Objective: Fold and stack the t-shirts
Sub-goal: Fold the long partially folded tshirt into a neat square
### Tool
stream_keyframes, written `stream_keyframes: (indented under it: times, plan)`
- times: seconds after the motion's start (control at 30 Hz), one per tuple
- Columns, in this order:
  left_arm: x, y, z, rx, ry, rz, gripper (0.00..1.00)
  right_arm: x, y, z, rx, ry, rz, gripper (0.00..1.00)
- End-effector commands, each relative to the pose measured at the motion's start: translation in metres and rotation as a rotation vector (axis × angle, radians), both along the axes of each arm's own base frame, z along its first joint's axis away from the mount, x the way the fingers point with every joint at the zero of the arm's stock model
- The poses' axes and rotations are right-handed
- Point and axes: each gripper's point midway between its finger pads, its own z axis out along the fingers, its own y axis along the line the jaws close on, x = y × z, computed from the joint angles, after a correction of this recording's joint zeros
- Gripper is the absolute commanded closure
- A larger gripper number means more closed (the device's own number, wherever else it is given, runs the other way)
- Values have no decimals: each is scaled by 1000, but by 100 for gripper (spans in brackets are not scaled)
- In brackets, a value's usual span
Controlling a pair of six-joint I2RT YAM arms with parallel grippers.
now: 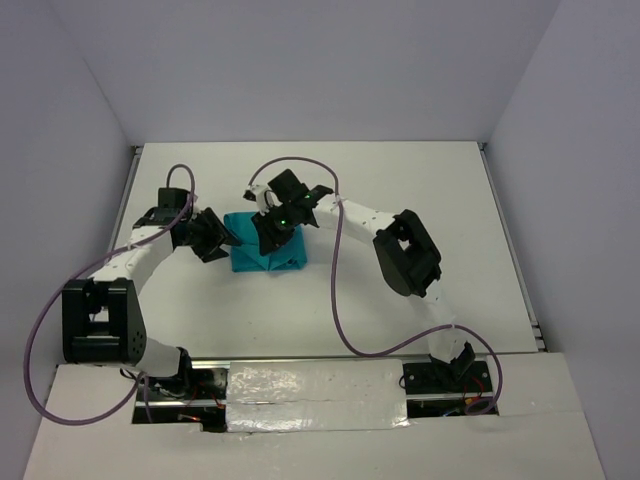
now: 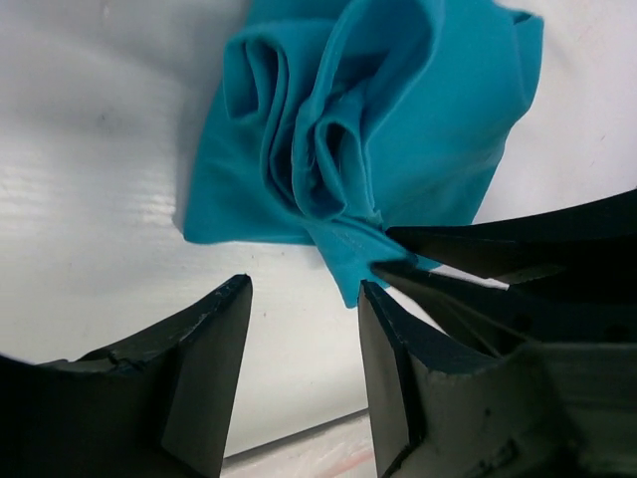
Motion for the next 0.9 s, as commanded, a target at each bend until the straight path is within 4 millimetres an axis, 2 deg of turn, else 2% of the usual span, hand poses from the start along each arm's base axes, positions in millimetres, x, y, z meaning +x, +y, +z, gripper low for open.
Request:
stream_keyframes:
  times: [0.0, 0.2, 0.43, 0.53, 0.63, 0.67, 0.73, 0.77, 0.83, 0.87]
  plan:
    - [-6, -13, 12, -49, -13, 25, 40, -2, 16, 16, 56, -12, 26, 70]
    - [-26, -5, 11, -30, 9, 103, 38, -24, 30, 29, 121, 39, 69, 84]
    - [-45, -1, 8, -25, 5, 162, 38, -42, 59, 42, 199, 88, 86, 84]
    - [-55, 0, 3, -29, 19, 178, 38, -43, 72, 43, 213, 106, 74, 82]
    - [-63, 1, 0, -27, 21, 188, 38, -46, 79, 34, 208, 133, 74, 74]
    - [-66, 1, -1, -28, 20, 191, 38, -47, 80, 26, 201, 148, 76, 69]
    - [-68, 1, -2, -29, 21, 199, 38, -52, 84, 24, 212, 182, 93, 62]
    - [-71, 1, -4, -29, 21, 201, 38, -54, 86, 19, 214, 198, 97, 55]
    - [-72, 1, -4, -33, 24, 207, 38, -54, 88, 24, 234, 200, 114, 50]
    - [-73, 1, -4, -35, 22, 209, 38, -47, 86, 30, 244, 187, 107, 49]
